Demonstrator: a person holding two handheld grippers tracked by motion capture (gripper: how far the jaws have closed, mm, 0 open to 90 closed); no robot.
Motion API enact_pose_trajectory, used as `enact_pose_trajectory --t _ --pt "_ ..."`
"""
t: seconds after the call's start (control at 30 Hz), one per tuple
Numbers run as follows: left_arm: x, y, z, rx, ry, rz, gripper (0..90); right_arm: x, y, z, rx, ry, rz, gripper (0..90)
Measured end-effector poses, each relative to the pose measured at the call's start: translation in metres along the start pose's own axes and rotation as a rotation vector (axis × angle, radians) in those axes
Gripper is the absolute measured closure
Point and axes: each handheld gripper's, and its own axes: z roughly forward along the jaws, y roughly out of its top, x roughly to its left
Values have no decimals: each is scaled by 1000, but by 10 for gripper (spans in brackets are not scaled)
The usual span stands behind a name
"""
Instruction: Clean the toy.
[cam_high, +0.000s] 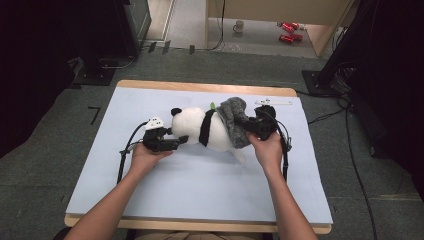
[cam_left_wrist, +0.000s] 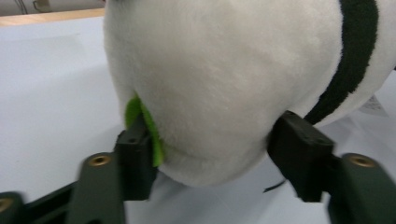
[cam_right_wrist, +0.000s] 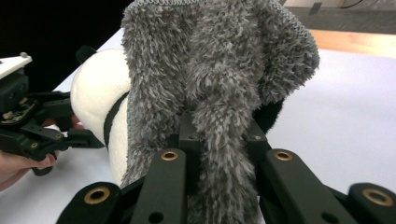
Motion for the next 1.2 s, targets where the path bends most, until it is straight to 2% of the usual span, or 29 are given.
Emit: enact_pose_trajectory --t 0.1,0.23,0.33,0.4,0.47,0.57,0.63,0.67,0.7,0.73,0.8,0.87,0.97,1.07,1.13,1.2 --pt "-3 2 -2 9 14 4 536 3 1 -1 -6 -9 -12 774" --pt "-5 5 -5 4 6 -17 646 6 3 -5 -15 -19 -19 777" --pt "-7 9 -6 18 -36 -72 671 7 8 -14 -33 -20 -17 778" --pt "-10 11 -8 22 -50 -72 692 8 10 -20 -44 -15 -12 778" --pt "-14 14 -9 17 -62 -91 706 10 14 -28 -67 -11 -17 779" --pt "-20 19 -13 25 -99 -157 711 17 19 -36 -89 1 -21 780" --pt "-27 21 -17 53 -115 -190 711 23 23 -41 -101 15 -29 779" --pt "-30 21 -19 75 -129 -214 709 27 24 -43 -104 21 -37 779" --pt "-36 20 -22 99 -125 -246 706 31 25 -44 -103 27 -42 779" --pt "-41 18 -24 101 -114 -246 702 38 26 -43 -97 36 -49 779" --pt "-54 14 -26 112 -89 -216 689 47 25 -40 -83 48 -65 779" --pt "-60 11 -24 116 -59 -183 674 58 24 -32 -54 61 -82 779" --pt "-63 7 -20 101 -45 -163 657 71 19 -17 -17 91 -87 778" --pt "-62 5 -18 79 -36 -164 643 81 14 -6 15 94 -98 778" --pt "-64 5 -17 72 -27 -165 640 88 11 1 26 103 -89 778" --pt "-69 5 -16 66 -21 -150 640 96 9 6 35 113 -97 778"
